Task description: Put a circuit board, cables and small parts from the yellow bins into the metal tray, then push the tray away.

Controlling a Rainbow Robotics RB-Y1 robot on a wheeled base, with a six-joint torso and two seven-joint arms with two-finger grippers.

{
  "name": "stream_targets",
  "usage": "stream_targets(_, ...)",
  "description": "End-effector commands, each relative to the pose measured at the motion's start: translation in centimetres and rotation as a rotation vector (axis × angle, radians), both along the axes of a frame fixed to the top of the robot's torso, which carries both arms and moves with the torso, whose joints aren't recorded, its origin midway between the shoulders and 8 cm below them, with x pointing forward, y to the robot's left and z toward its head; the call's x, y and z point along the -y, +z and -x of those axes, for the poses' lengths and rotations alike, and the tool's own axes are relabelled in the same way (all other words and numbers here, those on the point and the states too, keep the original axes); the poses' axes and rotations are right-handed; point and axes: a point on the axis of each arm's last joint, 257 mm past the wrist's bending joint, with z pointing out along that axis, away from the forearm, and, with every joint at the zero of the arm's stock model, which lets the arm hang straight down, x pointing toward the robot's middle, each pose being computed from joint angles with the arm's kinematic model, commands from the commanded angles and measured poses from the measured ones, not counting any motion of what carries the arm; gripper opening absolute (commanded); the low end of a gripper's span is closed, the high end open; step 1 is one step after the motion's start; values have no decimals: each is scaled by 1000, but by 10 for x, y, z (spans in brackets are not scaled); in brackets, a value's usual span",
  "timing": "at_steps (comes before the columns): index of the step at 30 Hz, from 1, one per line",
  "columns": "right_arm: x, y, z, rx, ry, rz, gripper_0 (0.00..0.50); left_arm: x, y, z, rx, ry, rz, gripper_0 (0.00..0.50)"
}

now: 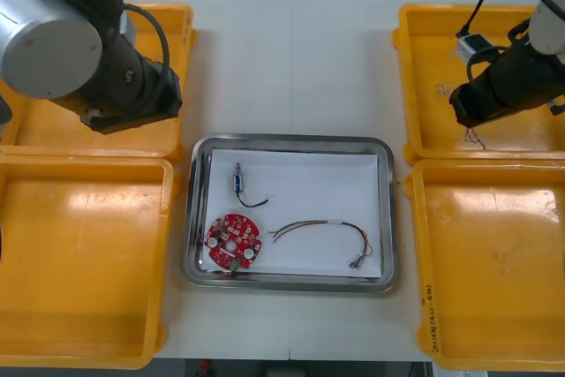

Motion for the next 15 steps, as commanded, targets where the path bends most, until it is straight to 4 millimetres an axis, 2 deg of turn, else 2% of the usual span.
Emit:
stream_targets(1,40,53,13,73,-18,27,0,-36,33,-17,56,-22,-67,500)
stream_targets(8,58,94,36,99,-11,69,0,-63,55,-60,137,-3,-79,500)
stream_targets(13,46,127,36,198,37,104,0,-72,64,-89,193,-8,-80,500)
stream_targets(15,31,140,37,239,90,96,0,-76,69,-103,225,-14,-73,500)
